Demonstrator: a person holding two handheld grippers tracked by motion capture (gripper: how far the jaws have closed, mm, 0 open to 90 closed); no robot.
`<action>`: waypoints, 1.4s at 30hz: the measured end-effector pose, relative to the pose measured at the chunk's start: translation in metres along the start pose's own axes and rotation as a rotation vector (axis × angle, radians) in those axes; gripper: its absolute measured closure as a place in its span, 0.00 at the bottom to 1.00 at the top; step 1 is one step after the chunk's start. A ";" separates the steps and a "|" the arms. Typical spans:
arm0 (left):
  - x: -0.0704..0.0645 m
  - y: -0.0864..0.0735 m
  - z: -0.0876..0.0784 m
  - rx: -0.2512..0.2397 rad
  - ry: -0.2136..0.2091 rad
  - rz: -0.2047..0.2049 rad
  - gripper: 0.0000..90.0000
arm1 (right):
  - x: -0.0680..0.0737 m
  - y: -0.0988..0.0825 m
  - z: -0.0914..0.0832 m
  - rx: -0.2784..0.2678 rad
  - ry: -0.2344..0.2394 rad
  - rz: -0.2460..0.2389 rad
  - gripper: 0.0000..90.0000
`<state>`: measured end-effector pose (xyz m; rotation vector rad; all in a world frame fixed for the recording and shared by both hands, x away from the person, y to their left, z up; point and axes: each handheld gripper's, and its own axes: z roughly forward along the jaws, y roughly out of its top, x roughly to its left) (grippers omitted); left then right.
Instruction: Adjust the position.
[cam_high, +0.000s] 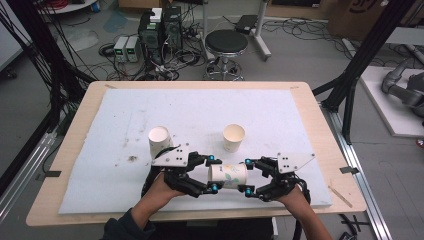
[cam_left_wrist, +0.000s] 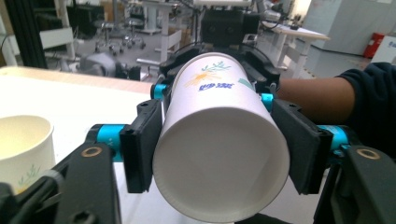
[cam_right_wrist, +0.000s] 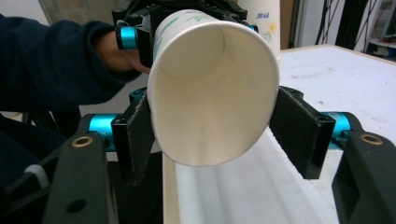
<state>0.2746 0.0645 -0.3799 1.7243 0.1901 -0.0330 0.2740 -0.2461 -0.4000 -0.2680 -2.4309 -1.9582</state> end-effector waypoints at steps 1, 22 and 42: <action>0.000 0.001 0.001 0.019 0.020 -0.009 0.26 | 0.000 0.001 0.000 0.010 -0.001 0.007 0.37; 0.002 0.009 0.013 0.351 0.088 0.099 0.18 | -0.006 0.044 0.024 0.477 -0.060 -0.122 0.36; 0.006 0.004 0.028 0.508 0.087 0.129 0.21 | -0.004 0.061 0.048 0.698 -0.068 -0.179 0.36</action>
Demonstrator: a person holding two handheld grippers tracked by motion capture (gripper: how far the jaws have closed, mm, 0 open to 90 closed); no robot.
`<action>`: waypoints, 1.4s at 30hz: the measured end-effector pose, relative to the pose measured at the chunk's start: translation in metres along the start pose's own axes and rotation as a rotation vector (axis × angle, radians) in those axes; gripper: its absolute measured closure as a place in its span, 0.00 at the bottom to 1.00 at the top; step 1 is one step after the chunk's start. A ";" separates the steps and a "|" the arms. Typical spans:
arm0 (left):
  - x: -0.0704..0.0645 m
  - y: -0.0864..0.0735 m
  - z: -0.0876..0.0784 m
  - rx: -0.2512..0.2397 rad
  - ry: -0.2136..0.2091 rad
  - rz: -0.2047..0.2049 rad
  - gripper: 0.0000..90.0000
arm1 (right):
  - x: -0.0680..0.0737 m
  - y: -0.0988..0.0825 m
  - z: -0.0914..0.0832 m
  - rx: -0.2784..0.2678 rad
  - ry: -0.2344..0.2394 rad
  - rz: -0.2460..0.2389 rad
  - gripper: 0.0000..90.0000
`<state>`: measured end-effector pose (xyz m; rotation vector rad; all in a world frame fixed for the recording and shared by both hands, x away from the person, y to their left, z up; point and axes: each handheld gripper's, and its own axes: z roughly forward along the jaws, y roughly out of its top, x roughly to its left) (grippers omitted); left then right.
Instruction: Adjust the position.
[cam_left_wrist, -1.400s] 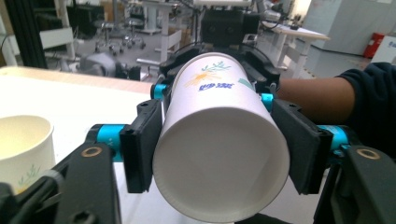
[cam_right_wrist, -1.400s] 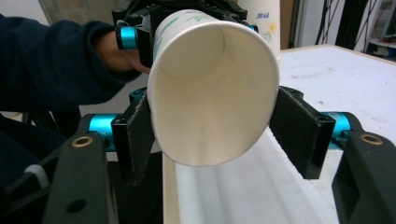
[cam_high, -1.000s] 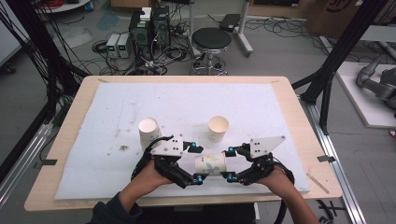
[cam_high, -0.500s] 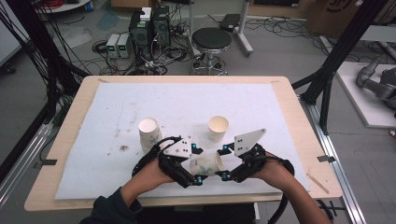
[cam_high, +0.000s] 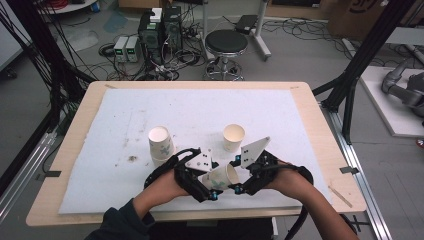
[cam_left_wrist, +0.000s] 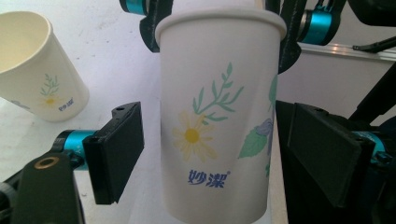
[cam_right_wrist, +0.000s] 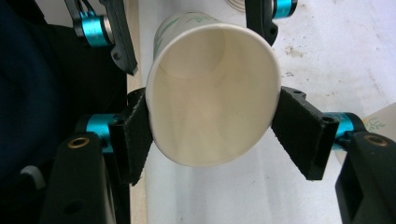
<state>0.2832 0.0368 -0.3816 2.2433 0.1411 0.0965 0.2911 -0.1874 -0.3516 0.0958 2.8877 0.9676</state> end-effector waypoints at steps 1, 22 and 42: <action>0.000 0.000 0.001 0.004 -0.001 0.003 0.21 | 0.000 0.001 0.000 0.007 0.001 -0.007 0.36; 0.003 0.002 0.011 0.070 -0.034 -0.017 0.39 | 0.000 0.013 0.006 0.101 0.006 -0.041 0.36; 0.004 -0.015 0.008 -0.047 -0.018 -0.105 0.38 | -0.009 -0.008 -0.005 -0.195 0.053 0.119 0.23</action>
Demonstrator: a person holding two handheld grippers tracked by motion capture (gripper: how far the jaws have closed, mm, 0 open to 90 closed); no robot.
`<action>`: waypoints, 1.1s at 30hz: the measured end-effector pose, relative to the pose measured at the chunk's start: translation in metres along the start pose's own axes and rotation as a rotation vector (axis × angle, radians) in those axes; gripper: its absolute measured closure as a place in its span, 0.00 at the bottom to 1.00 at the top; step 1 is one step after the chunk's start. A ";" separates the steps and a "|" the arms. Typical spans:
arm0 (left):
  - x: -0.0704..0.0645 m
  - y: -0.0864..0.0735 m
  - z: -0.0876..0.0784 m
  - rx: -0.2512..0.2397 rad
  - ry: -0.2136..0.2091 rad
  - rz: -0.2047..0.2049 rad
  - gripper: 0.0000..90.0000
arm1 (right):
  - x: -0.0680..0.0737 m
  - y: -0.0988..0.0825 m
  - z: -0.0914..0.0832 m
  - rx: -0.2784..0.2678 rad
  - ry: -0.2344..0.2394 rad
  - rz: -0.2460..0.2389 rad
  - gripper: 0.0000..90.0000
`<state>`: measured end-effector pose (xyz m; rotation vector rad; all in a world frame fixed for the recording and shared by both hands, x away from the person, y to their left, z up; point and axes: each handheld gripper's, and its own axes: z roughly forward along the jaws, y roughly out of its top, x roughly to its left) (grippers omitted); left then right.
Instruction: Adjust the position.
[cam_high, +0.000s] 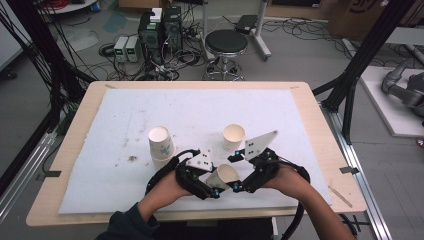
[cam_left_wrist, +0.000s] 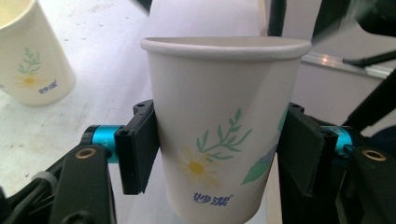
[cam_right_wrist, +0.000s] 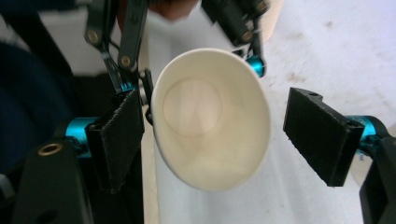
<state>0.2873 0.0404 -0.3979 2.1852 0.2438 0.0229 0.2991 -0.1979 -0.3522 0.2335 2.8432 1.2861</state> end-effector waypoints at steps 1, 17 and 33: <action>0.001 -0.002 -0.001 -0.012 0.007 -0.005 0.38 | -0.001 -0.002 -0.003 -0.033 0.005 0.014 0.23; 0.010 -0.026 -0.008 -0.232 0.108 -0.111 0.38 | -0.004 -0.063 -0.056 -0.253 -0.247 0.210 0.23; 0.013 -0.035 -0.024 -0.406 0.208 -0.125 0.37 | 0.003 -0.107 -0.075 -0.342 -0.441 0.276 0.23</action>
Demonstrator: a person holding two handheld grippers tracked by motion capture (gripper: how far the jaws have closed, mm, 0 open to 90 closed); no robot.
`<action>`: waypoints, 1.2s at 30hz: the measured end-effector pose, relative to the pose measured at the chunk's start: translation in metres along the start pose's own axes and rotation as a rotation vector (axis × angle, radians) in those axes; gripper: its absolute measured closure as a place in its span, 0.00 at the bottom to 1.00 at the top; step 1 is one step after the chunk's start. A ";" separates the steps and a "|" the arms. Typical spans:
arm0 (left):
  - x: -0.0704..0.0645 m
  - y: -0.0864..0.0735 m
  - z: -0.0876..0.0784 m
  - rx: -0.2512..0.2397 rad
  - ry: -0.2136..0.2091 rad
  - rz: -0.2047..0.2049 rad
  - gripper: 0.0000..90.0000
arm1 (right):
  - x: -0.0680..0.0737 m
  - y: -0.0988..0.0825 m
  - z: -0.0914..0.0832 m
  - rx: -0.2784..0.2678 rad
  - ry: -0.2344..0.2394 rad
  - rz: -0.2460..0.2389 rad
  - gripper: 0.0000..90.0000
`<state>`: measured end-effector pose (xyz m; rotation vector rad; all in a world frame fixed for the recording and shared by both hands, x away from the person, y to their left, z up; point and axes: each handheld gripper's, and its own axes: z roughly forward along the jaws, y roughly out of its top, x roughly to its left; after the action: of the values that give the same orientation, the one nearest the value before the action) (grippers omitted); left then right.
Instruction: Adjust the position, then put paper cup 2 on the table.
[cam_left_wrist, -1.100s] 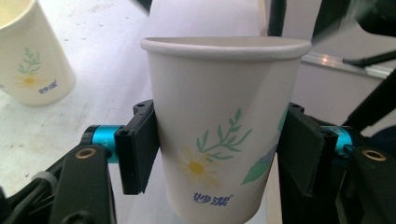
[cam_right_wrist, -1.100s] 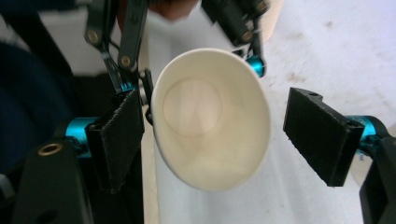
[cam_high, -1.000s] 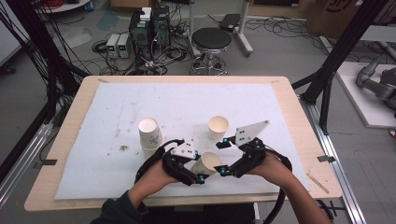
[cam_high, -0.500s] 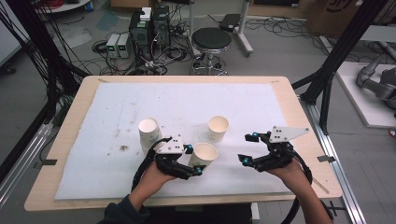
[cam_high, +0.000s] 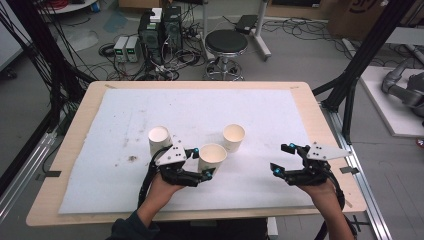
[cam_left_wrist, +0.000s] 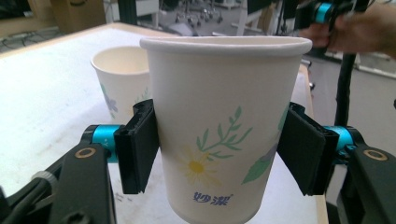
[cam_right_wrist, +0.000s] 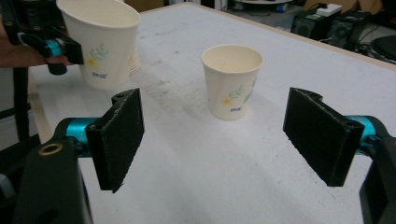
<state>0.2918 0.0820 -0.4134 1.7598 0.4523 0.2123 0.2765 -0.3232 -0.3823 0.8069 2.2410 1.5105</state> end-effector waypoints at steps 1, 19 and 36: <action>0.000 0.001 -0.001 -0.017 -0.002 0.001 0.37 | -0.001 -0.003 -0.001 -0.011 -0.007 0.005 0.23; -0.002 0.003 -0.005 -0.126 0.062 0.021 0.36 | -0.005 -0.013 -0.013 -0.050 -0.065 0.029 0.24; 0.004 -0.007 0.014 -0.112 0.106 0.004 0.36 | -0.004 -0.018 -0.017 -0.048 -0.070 0.029 0.24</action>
<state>0.2997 0.0722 -0.4236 1.6448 0.5040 0.3285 0.2656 -0.3437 -0.3921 0.8675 2.1439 1.5192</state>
